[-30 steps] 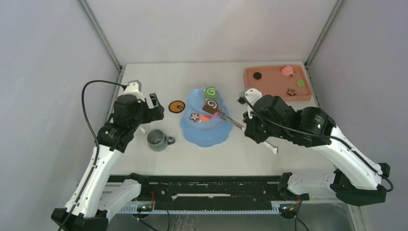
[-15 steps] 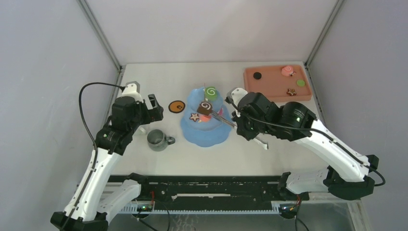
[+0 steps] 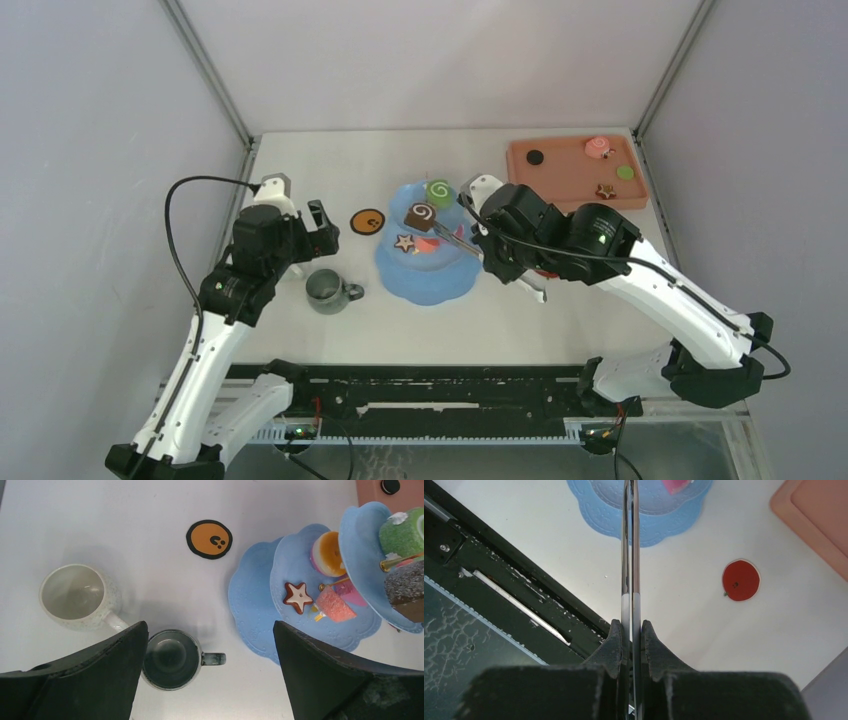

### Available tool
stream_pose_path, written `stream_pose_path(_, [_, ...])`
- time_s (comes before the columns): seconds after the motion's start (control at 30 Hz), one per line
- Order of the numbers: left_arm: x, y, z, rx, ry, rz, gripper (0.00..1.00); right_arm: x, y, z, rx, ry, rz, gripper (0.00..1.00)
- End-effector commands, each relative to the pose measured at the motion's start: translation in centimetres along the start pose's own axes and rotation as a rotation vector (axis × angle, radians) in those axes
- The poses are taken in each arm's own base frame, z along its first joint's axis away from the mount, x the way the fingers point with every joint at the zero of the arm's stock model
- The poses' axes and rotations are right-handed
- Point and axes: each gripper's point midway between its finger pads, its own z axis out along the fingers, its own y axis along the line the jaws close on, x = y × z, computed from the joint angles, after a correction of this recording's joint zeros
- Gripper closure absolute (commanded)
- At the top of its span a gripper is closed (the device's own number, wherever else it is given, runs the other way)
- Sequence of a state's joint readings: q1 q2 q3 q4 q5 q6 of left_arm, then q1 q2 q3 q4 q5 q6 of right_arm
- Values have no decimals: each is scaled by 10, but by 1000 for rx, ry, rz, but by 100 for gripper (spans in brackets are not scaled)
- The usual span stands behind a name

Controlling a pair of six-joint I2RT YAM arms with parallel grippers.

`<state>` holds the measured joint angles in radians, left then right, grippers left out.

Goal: Serve the afternoon tea

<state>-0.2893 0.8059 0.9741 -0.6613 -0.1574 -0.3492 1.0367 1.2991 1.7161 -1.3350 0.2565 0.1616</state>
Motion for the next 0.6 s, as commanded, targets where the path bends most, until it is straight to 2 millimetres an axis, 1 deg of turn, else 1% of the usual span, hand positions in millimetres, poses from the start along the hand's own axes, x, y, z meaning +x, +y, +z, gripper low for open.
stream_pose_path(0.0, [0,5,6,-22,-13,5,0,-23,0,-5,12,-80,33,92])
stream_pose_path(0.03, [1,6,6,-28,-12,9,0,-23,-1,-4,15,-73,37,89])
stream_pose_path(0.1, [0,8,6,-37,-15,11,0,-25,0,-4,14,-71,36,80])
stream_pose_path(0.27, [1,6,4,-21,-16,11,0,-31,1,-8,8,-88,35,69])
stream_pose_path(0.43, [0,2,4,-2,-15,9,0,-28,2,-6,11,-75,34,63])
stream_pose_path(0.57, [0,3,4,-6,-15,9,0,-27,2,-14,0,-95,46,61])
